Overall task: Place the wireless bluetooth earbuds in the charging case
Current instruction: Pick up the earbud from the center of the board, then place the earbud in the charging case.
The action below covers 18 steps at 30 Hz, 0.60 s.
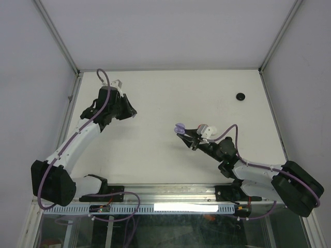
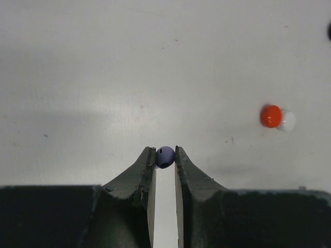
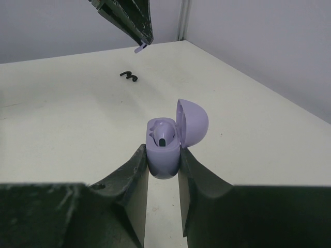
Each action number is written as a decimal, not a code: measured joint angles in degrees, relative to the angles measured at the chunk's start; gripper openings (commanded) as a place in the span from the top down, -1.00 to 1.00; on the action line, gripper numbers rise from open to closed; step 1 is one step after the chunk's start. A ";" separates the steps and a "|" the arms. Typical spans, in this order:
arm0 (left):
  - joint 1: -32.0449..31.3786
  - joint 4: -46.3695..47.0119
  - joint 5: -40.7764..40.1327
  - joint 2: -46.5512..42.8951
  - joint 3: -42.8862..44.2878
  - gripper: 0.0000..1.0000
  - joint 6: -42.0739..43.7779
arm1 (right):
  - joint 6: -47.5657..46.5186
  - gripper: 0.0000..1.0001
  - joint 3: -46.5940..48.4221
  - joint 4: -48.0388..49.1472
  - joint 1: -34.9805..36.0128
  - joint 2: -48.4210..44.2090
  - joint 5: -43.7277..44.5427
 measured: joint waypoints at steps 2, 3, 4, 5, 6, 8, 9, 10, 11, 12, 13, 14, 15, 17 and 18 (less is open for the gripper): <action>-1.55 2.47 1.22 -2.86 -0.68 0.84 -1.11 | 0.57 1.00 0.48 -0.02 0.00 -0.17 -0.02; -2.19 3.80 1.64 -4.28 -1.18 0.84 -1.57 | 0.94 1.00 0.74 -0.02 0.00 -0.24 -0.02; -2.84 5.22 2.36 -5.68 -1.86 0.84 -2.12 | 1.25 1.00 0.92 0.02 0.00 -0.28 -0.02; -3.48 6.69 2.89 -7.04 -2.62 0.84 -2.71 | 1.77 1.00 1.31 0.09 0.00 -0.31 -0.02; -4.17 8.68 3.54 -8.50 -3.72 0.84 -3.32 | 2.03 1.00 1.46 0.15 0.00 -0.31 -0.02; -5.22 11.98 4.66 -10.80 -5.64 0.84 -4.74 | 2.75 1.00 1.81 0.48 0.00 -0.31 -0.04; -5.75 13.92 5.35 -11.89 -6.80 0.84 -5.60 | 3.21 1.00 2.08 0.72 0.00 -0.31 -0.04; -6.34 15.41 5.81 -12.72 -7.67 0.84 -6.23 | 3.67 1.00 2.34 0.98 0.00 -0.31 -0.04; -6.93 16.98 6.32 -13.33 -8.41 0.84 -7.13 | 4.07 1.00 2.62 1.38 0.00 -0.26 -0.04; -7.56 18.47 6.97 -13.79 -9.03 0.84 -7.82 | 4.59 1.00 2.89 1.88 0.00 -0.17 -0.07; -8.20 20.13 7.45 -14.10 -9.60 0.84 -8.70 | 5.05 1.00 3.17 2.40 0.00 0.02 -0.07; -8.81 21.79 7.98 -14.32 -10.16 0.84 -9.40 | 5.51 1.00 3.45 2.95 0.00 0.33 -0.09; -9.46 23.41 8.46 -14.51 -10.71 0.84 -10.25 | 5.90 1.00 3.65 3.45 0.00 0.66 -0.09; -10.84 26.51 8.96 -14.75 -11.74 0.84 -11.87 | 6.80 1.00 4.00 5.11 0.00 1.66 -0.20; -11.52 28.09 9.14 -14.86 -12.28 0.84 -12.61 | 7.15 1.00 4.11 5.64 0.00 2.05 -0.22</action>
